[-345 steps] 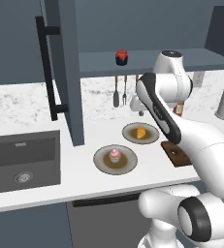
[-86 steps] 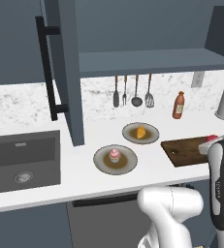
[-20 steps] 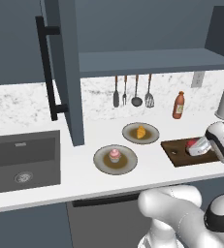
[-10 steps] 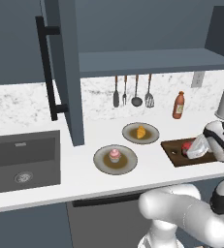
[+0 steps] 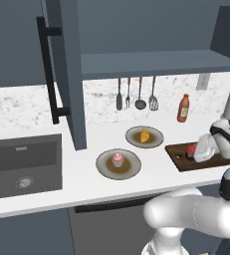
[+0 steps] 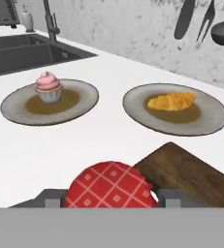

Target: From the different types of pastries on the counter, select a croissant and place it on the cutting board. Then retrieve a jar of jam from the cabinet and place it alongside the croissant on the cutting board.

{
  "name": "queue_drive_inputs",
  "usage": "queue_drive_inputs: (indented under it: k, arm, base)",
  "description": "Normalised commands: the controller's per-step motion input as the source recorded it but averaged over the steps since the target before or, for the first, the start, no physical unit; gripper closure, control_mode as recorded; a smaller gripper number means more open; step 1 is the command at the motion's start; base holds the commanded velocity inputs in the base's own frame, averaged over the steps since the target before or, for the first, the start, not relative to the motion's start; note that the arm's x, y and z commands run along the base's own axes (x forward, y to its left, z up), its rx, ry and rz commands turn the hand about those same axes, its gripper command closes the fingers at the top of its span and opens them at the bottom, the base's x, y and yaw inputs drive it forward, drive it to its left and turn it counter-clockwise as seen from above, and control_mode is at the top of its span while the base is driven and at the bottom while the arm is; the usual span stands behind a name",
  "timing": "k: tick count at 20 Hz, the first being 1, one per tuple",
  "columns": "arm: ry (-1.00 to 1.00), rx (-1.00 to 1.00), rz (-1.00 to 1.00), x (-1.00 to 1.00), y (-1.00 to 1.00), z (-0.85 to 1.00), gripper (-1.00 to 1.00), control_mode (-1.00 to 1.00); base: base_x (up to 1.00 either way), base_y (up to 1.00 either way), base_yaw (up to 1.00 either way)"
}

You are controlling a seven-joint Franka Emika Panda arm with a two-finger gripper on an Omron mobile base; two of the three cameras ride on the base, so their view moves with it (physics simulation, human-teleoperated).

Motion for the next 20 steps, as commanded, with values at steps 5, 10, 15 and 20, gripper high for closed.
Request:
queue_drive_inputs:
  k: [5, 10, 15, 20]
  arm:
    - [0.00, 0.00, 0.16, 0.11, -0.24, -0.09, 1.00, -1.00]
    - [0.00, 0.00, 0.15, 0.06, -0.10, -0.20, 1.00, -1.00]
    - [0.00, 0.00, 0.14, 0.03, 0.00, -0.41, 1.00, -1.00]
    - [0.00, 0.00, 0.13, 0.09, -0.07, -0.24, 1.00, -1.00]
  base:
    - [0.00, 0.00, 0.00]
    - [0.00, 0.00, 0.00]
    - [0.00, 0.00, 0.00]
    - [0.00, 0.00, 0.00]
